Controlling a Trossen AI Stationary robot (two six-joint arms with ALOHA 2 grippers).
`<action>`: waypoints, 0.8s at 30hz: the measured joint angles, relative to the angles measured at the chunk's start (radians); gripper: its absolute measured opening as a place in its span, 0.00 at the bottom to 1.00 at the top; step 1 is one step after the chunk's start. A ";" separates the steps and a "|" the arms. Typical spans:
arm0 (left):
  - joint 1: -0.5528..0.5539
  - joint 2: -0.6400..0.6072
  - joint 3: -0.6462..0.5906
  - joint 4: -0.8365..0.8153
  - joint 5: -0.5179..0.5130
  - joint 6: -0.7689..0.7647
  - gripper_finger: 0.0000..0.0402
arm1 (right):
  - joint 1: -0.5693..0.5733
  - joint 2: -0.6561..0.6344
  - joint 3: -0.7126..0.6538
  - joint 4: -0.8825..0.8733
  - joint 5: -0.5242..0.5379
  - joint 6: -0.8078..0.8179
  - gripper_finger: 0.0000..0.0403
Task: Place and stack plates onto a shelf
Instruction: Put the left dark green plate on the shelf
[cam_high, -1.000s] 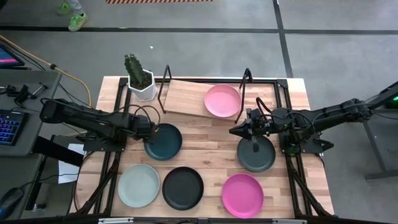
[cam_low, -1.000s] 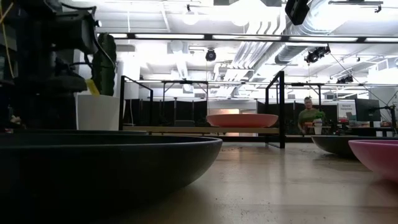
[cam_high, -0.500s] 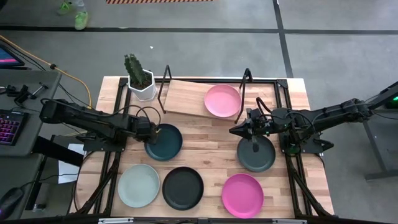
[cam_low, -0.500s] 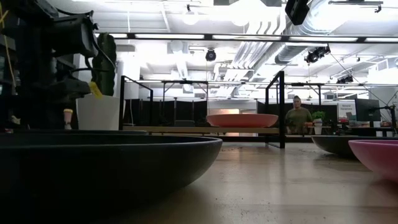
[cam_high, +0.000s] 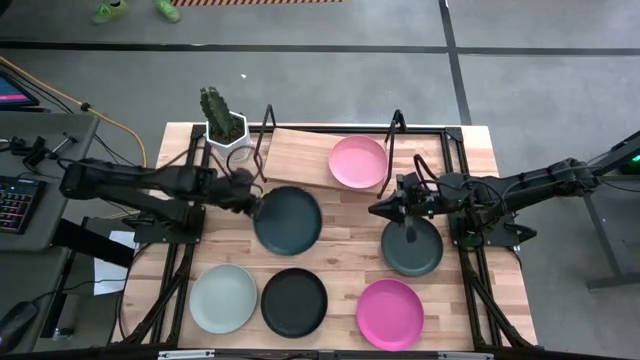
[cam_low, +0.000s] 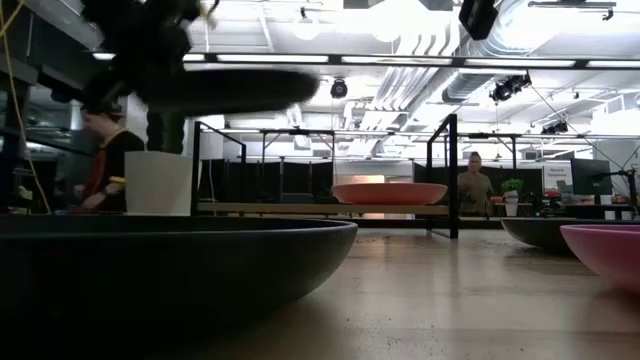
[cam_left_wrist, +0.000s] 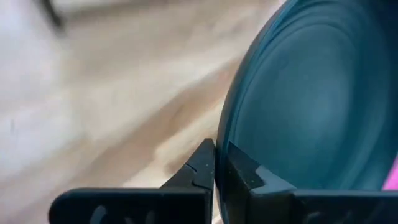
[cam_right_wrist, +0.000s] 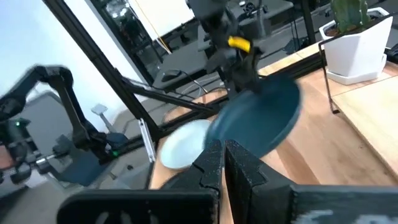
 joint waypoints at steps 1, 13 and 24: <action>0.008 0.019 0.039 0.000 -0.042 0.010 0.01 | 0.000 0.000 0.000 0.006 0.000 0.005 0.00; 0.271 0.292 0.261 0.159 -0.370 -0.005 0.00 | 0.000 0.000 0.000 0.059 0.025 0.021 0.00; 0.168 0.388 0.260 0.165 -0.486 -0.478 0.02 | 0.000 0.000 0.000 0.060 0.025 -0.002 0.00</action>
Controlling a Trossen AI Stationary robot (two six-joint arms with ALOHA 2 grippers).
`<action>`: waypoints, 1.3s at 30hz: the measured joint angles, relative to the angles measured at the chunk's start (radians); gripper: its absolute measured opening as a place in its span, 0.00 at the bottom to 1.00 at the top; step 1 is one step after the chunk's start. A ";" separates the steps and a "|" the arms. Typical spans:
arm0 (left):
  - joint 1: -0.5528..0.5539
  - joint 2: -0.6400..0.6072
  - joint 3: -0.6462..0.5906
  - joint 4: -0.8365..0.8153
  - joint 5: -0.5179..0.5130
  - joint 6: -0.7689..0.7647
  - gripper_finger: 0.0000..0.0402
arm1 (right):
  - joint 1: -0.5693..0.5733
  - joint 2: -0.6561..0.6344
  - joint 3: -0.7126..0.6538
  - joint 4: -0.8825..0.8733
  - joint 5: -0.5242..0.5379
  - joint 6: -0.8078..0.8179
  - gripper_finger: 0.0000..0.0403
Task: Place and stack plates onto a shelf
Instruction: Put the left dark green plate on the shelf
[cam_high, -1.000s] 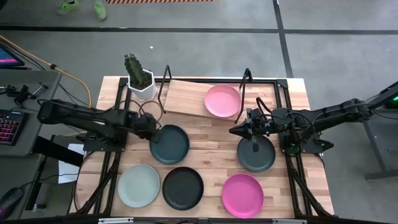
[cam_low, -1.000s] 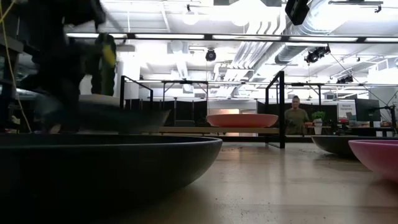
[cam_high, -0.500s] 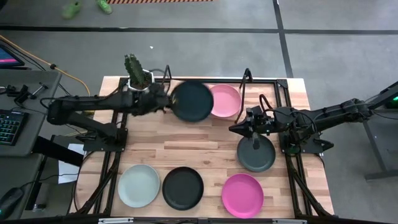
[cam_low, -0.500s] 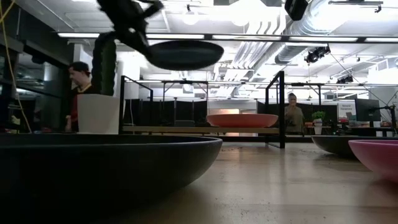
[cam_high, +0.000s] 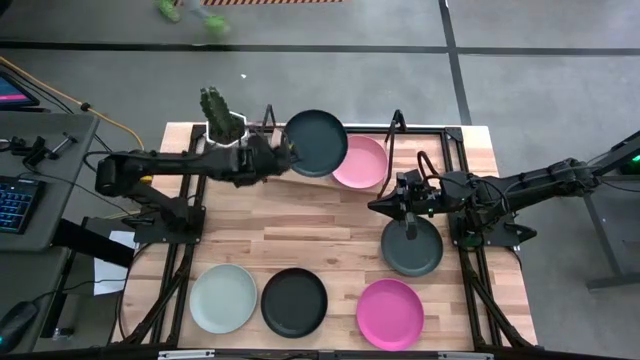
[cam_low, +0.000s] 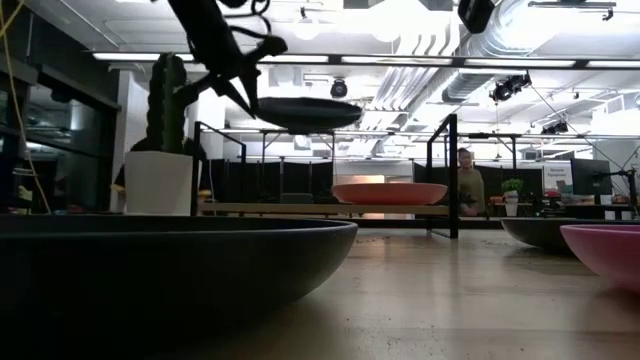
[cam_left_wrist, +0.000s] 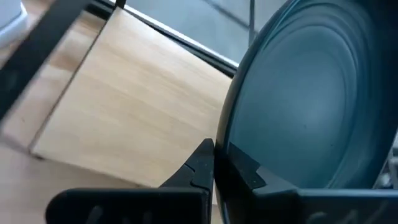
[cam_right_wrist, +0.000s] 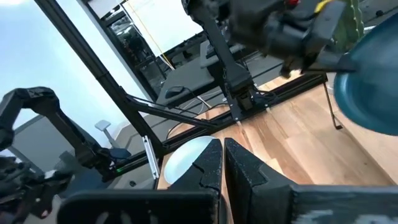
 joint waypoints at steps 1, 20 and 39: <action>-0.031 0.001 0.000 -0.018 -0.034 -0.049 0.02 | 0.000 0.000 0.000 0.000 0.000 -0.001 0.00; -0.162 0.001 -0.259 0.027 -0.163 -0.753 0.01 | 0.000 0.000 0.000 0.003 -0.002 0.004 0.00; -0.057 0.213 -0.264 0.193 -0.068 -0.744 0.01 | 0.000 0.000 0.000 0.029 0.020 0.007 0.00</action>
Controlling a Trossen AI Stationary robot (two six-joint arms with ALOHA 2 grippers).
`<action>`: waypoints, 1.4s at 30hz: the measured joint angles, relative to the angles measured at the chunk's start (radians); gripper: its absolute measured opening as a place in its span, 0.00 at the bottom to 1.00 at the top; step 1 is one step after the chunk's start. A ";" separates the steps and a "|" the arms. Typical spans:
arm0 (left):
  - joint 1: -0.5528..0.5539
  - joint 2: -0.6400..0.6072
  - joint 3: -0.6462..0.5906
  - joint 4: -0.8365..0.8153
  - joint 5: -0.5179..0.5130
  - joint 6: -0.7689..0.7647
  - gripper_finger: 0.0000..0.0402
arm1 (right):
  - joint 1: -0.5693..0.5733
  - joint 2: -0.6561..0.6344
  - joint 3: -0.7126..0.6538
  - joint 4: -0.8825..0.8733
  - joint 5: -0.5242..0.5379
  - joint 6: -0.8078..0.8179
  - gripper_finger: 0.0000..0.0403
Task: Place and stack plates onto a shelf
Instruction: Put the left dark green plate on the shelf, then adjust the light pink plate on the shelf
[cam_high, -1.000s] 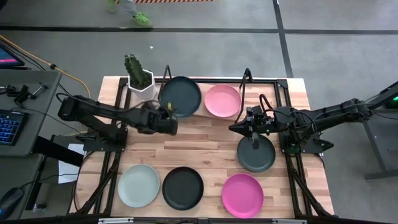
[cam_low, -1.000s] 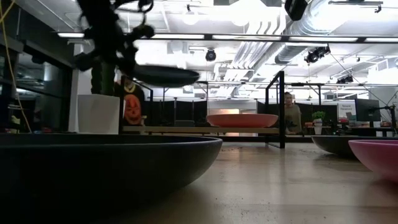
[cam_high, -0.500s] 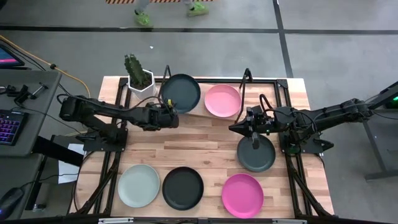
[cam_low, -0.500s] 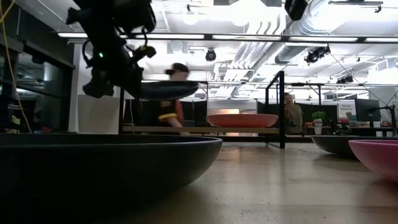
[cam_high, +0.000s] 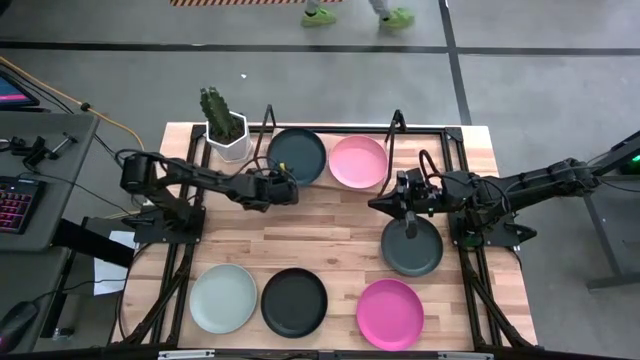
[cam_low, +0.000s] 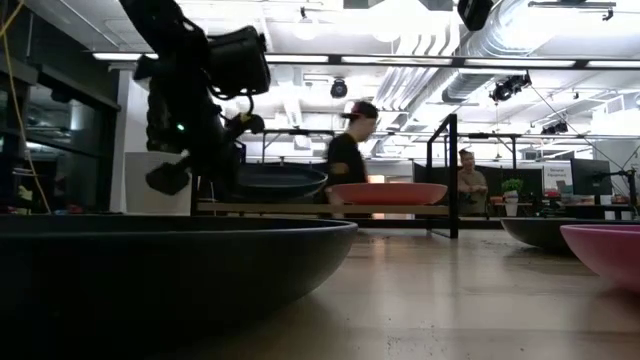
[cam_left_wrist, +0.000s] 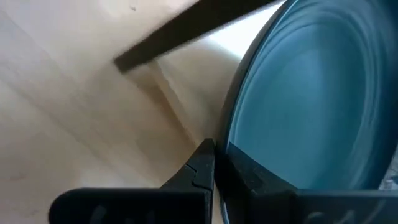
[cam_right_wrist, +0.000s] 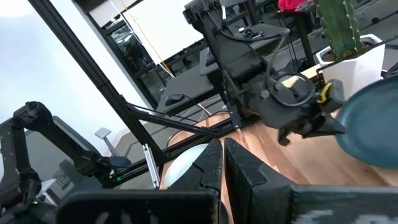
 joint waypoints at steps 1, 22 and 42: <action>0.006 0.006 0.000 0.018 0.003 0.000 0.01 | 0.000 0.000 0.000 0.000 0.000 0.000 0.00; 0.029 -0.051 0.001 0.029 -0.014 0.319 0.24 | 0.000 0.000 0.000 0.003 0.033 -0.003 0.00; -0.034 -0.499 0.000 0.312 0.331 1.423 0.34 | 0.000 0.000 -0.001 0.129 0.053 -0.075 0.00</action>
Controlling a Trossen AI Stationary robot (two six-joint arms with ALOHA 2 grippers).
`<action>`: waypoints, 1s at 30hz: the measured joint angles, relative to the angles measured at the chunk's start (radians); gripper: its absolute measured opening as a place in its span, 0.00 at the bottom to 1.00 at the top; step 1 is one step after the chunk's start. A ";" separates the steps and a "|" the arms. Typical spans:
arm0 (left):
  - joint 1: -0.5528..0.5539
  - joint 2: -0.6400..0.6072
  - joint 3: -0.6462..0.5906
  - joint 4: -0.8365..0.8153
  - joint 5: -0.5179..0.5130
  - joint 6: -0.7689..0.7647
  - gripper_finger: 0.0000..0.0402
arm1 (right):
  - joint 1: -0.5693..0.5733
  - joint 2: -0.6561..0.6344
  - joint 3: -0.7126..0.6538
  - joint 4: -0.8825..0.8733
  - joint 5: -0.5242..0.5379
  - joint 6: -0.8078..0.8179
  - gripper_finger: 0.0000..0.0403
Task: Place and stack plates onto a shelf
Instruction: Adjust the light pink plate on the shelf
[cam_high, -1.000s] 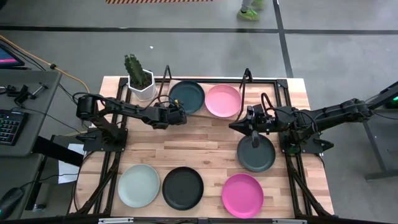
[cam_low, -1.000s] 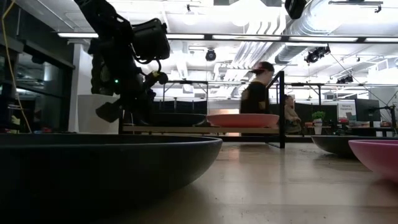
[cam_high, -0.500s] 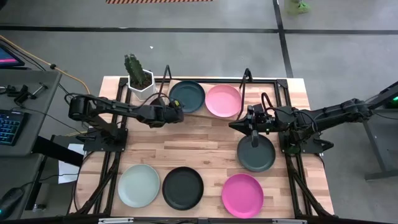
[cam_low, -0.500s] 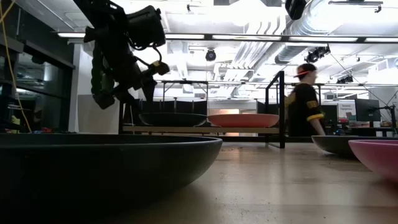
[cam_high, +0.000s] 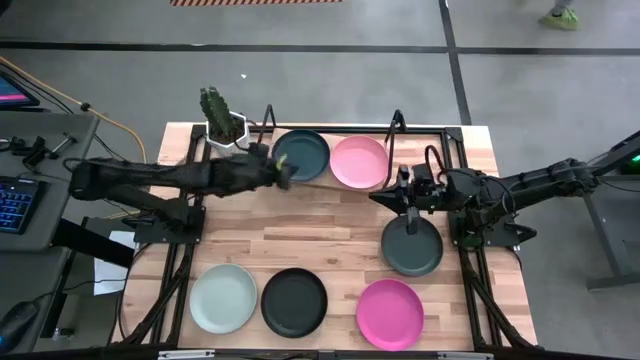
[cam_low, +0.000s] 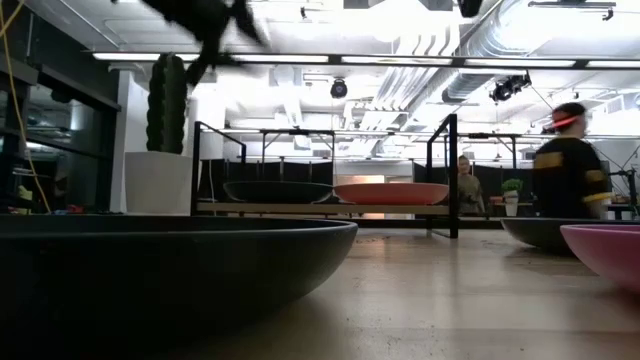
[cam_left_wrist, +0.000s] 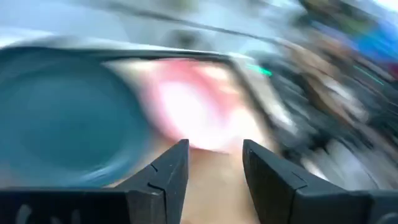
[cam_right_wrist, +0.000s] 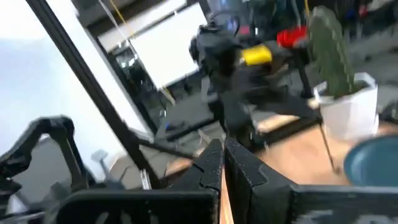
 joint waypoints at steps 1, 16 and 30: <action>-0.011 -0.038 0.000 0.044 0.086 0.092 0.34 | 0.000 0.000 0.000 0.024 0.004 -0.012 0.00; -0.075 -0.487 0.000 0.093 0.176 0.532 0.04 | -0.165 0.009 0.506 -0.958 0.644 0.154 0.00; -0.075 -0.498 0.000 0.033 0.180 0.559 0.00 | -0.419 -0.078 0.025 -1.272 0.304 0.865 0.00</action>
